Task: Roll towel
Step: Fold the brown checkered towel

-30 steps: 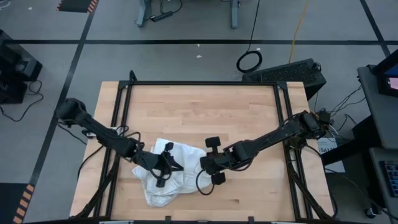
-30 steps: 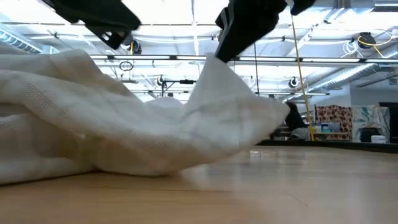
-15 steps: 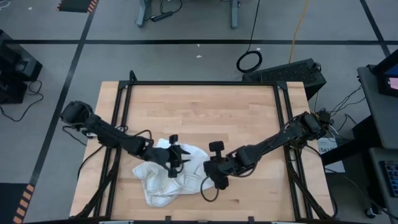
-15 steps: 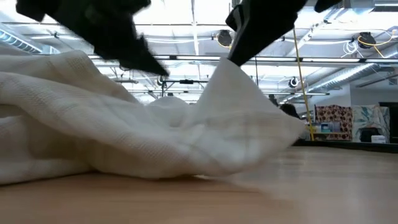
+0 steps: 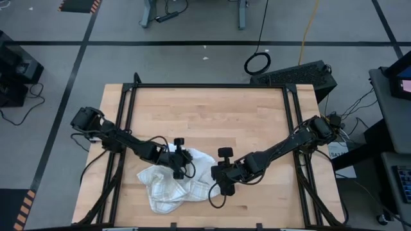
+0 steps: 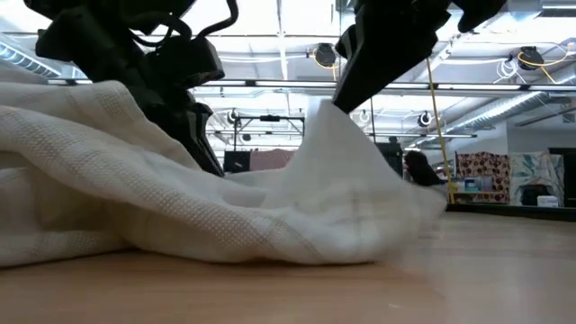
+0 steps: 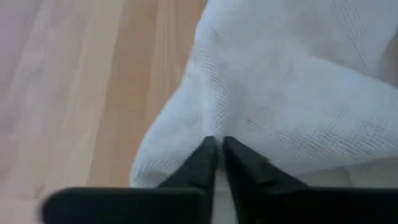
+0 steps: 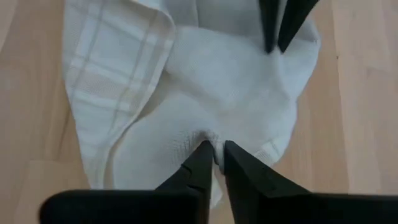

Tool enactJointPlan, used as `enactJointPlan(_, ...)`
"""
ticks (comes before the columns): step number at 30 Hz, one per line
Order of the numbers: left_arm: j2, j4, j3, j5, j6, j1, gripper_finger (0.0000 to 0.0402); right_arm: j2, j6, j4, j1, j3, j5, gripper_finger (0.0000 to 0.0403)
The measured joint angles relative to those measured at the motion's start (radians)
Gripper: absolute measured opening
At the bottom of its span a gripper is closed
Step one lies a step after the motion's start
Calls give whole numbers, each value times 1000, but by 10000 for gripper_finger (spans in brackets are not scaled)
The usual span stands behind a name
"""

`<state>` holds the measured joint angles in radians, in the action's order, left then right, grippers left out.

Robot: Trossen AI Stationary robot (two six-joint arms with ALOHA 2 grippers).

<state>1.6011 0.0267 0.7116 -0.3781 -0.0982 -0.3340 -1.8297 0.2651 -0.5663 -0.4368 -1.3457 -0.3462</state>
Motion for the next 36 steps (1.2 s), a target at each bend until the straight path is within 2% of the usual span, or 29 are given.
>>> enactJointPlan(2,-26,-27,-1,-14,0,0,9,0,26,-25,-6,0,-1,61)
enactJointPlan(7,-111,-41,0,-49,37,0,11,0,73,-92,-33,0,-1,100)
enactJointPlan(16,-215,-160,0,-92,55,7,4,0,183,-195,-100,2,-21,127)
enactJointPlan(22,-213,-164,0,-77,44,6,4,-1,220,-129,-132,66,-70,141)
enactJointPlan(28,-242,-166,0,-67,-1,6,7,-5,229,41,-117,227,-101,141)
enactJointPlan(36,-306,-175,0,-54,-58,-11,74,-2,234,181,-55,367,-63,139)
